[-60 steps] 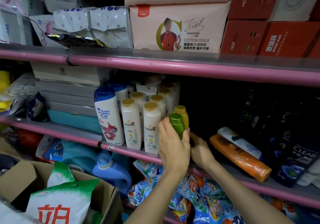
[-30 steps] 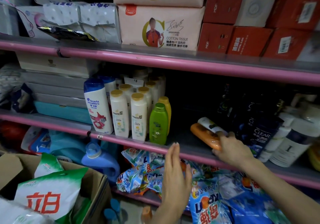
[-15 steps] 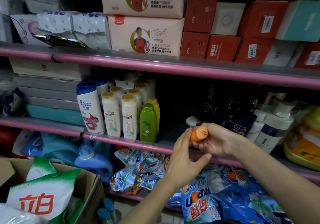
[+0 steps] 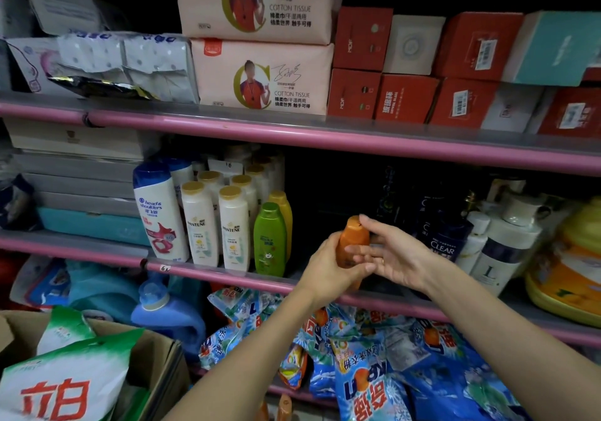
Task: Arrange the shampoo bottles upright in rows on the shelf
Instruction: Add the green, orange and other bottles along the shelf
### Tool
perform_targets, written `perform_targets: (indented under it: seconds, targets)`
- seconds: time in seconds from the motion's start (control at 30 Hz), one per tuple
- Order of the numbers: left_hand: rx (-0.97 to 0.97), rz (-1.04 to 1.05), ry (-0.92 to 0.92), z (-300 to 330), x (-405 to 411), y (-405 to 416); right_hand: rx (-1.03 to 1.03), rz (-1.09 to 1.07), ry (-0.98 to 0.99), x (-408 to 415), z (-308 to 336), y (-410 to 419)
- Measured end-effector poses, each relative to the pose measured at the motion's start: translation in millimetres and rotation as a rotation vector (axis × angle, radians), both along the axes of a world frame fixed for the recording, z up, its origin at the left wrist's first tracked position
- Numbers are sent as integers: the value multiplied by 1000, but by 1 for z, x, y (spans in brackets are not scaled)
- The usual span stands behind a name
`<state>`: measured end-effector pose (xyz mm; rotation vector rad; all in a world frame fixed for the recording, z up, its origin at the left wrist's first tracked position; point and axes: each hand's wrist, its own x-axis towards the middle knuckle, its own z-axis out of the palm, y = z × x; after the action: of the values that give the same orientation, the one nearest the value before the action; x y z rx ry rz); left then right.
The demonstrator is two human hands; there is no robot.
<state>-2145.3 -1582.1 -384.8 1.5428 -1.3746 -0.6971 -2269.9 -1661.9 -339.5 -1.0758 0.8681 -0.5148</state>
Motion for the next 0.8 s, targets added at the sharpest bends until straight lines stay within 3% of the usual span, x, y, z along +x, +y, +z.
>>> perform_targets:
  seconds: [0.1,0.2,0.37,0.53,0.63,0.8]
  targets:
    - [14,-4,2,2,2,-2,-118,-85,13,9,-3,-4]
    - [43,-7,-52,7,3,-6,-224,-117,160,13,-2,-7]
    - [82,19,-266,19,13,0,-454,-46,364,1,-13,-5]
    - [-224,241,-452,46,42,17,-834,63,502,-1,-50,-3]
    - [-276,394,-583,53,65,22,-825,-3,520,10,-71,-8]
    - [-188,515,-748,32,80,29,-798,-57,408,42,-83,-22]
